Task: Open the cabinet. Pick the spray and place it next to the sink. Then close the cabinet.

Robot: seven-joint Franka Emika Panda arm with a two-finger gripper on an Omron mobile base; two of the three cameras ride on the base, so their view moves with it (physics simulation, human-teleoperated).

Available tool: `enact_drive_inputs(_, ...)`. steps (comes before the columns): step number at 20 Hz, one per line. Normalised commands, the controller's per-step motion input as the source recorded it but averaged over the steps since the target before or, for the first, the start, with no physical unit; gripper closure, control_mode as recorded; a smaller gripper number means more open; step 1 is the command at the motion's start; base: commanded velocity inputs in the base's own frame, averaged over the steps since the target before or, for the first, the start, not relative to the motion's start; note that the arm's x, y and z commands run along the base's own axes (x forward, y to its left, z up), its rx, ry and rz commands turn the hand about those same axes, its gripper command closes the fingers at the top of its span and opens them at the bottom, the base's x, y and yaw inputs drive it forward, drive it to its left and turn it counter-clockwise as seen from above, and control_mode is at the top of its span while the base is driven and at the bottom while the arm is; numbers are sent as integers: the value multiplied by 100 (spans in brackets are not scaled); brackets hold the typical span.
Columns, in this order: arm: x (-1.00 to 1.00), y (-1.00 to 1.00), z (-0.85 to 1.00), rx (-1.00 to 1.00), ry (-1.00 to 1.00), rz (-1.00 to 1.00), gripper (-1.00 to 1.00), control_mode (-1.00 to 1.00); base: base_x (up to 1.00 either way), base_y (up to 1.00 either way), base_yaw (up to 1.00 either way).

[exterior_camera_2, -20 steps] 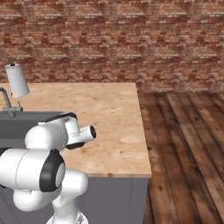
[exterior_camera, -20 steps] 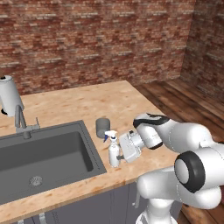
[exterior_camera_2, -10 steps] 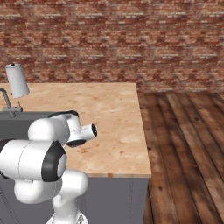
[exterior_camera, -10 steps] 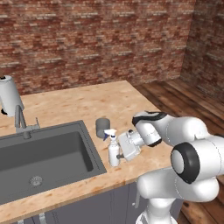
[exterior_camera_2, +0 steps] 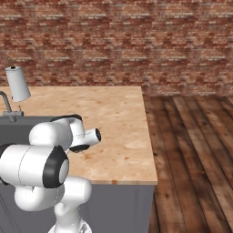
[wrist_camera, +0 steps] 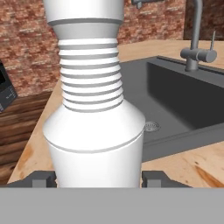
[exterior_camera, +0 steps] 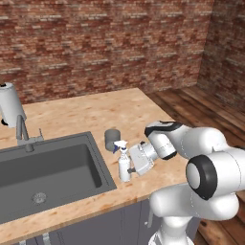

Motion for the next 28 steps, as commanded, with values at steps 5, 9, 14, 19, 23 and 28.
enact_drive_inputs(5, 0, 0, 0, 0, 0, 0, 100, -100, 0, 0, 0)
enact_drive_inputs(9, 0, 0, 0, 0, 0, 0, 100, -100, 0, 0, 0)
enact_drive_inputs(14, 0, 0, 0, 0, 0, 0, -100, -100, 0, 0, 0)
enact_drive_inputs(19, 0, 0, 0, 0, 0, 0, -100, -100, 0, 0, 0)
enact_drive_inputs(23, 0, 0, 0, 0, 0, 0, -100, -100, 0, 0, 0)
enact_drive_inputs(28, -4, 0, 0, 0, 0, 0, -100, -100, 0, 0, 0)
